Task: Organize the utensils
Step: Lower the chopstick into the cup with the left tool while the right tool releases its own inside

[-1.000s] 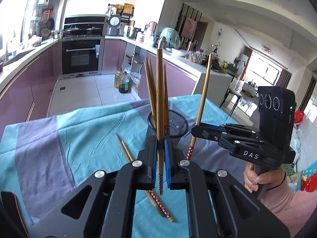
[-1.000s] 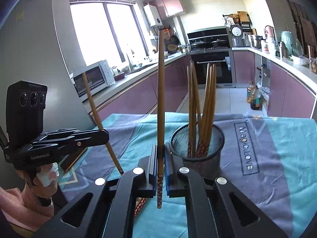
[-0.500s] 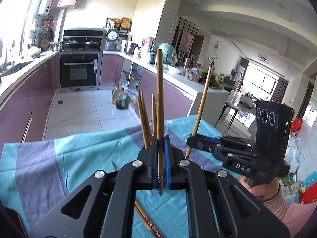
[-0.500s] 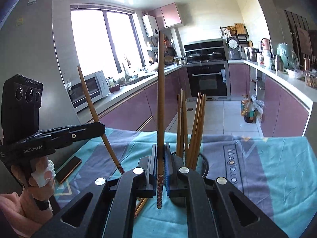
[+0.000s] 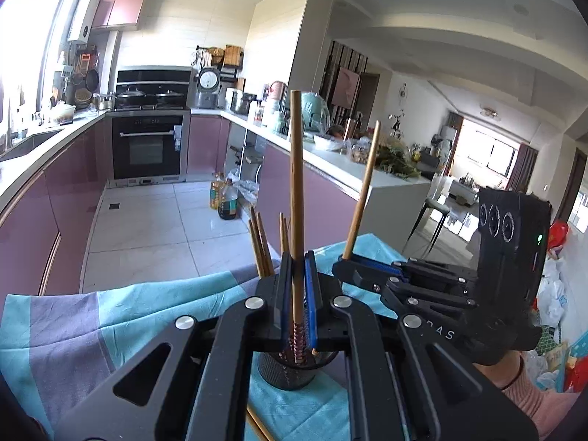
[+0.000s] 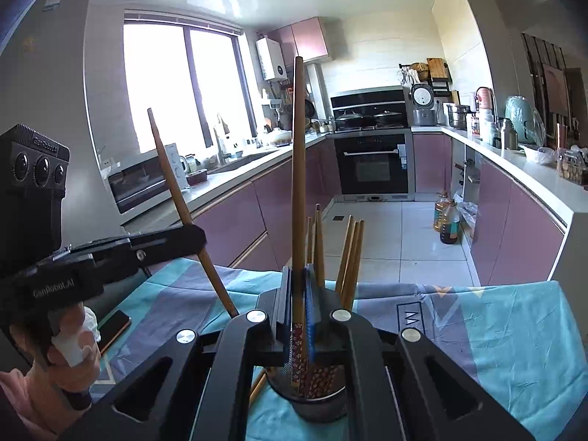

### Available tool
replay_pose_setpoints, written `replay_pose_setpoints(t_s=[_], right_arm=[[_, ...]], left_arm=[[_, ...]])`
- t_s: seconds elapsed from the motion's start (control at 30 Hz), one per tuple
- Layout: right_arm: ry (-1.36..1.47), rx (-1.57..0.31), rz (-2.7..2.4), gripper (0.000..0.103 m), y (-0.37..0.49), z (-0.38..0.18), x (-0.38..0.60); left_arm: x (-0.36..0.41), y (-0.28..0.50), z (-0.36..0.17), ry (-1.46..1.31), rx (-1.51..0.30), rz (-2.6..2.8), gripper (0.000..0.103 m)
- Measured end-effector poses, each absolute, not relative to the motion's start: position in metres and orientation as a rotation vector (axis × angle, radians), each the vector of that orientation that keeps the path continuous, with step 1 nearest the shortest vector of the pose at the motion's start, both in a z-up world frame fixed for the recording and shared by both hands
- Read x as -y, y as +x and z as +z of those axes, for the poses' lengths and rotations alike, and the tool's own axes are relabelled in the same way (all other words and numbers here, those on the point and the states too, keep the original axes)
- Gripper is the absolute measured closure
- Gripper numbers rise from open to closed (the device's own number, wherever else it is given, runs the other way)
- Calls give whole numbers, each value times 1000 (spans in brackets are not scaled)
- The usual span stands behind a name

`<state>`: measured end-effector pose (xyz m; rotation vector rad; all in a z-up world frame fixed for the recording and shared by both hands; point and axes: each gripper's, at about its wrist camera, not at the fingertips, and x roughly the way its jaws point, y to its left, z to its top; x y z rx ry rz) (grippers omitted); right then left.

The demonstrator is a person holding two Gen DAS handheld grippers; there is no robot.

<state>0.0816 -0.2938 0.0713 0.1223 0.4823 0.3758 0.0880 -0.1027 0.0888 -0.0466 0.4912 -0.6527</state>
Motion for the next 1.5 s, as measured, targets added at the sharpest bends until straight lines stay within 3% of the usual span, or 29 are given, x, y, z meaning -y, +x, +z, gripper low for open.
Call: replay_pose_setpoints(t_s=[0.73,1.13,1.4,1.5], right_arm=[[119,-693,372,97,108,17,283],[149,-703,361,95,112,10,284],[156,-688,377,94,103,11,284],[161,-675,385,89,99,13,285]], left_arm=[[130,129,27,33,-780,-669,95],[134,156,21,26,-798,-645,95],[126,155,16,12,-783,-636,90],[119,146,19,13,-750,-612,86]])
